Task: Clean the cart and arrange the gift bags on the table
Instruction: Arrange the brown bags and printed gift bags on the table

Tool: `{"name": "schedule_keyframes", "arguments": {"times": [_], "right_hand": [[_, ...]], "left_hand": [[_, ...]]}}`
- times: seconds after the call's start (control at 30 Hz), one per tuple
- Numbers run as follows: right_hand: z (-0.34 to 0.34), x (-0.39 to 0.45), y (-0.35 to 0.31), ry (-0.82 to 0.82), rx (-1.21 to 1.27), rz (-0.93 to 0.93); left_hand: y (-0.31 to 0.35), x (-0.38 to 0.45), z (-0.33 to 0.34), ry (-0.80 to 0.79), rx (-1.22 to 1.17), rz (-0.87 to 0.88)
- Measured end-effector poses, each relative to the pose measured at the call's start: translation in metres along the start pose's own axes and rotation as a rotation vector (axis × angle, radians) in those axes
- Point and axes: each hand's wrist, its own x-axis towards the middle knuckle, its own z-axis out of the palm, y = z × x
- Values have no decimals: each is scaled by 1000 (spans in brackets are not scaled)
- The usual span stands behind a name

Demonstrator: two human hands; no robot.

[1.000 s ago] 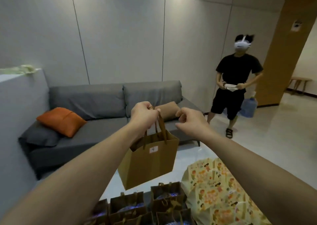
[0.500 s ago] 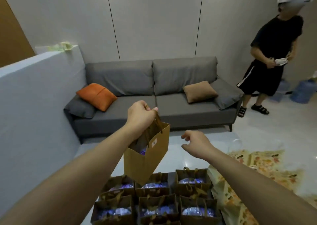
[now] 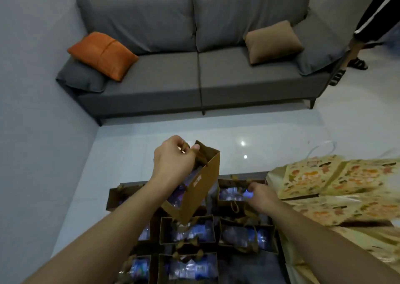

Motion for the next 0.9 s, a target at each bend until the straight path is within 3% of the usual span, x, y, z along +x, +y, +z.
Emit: {"name": "schedule_keyframes", "arguments": {"times": [0.2, 0.5, 0.7, 0.9], "right_hand": [[44, 59, 20, -151, -56, -18], [69, 112, 30, -198, -216, 93], [80, 98, 33, 0, -270, -38], [80, 81, 34, 233, 249, -88]], "left_hand": [[-26, 13, 48, -5, -9, -113], [-44, 23, 77, 15, -17, -163], [-50, 24, 80, 2, -8, -144], [-46, 16, 80, -10, -15, -151]]}}
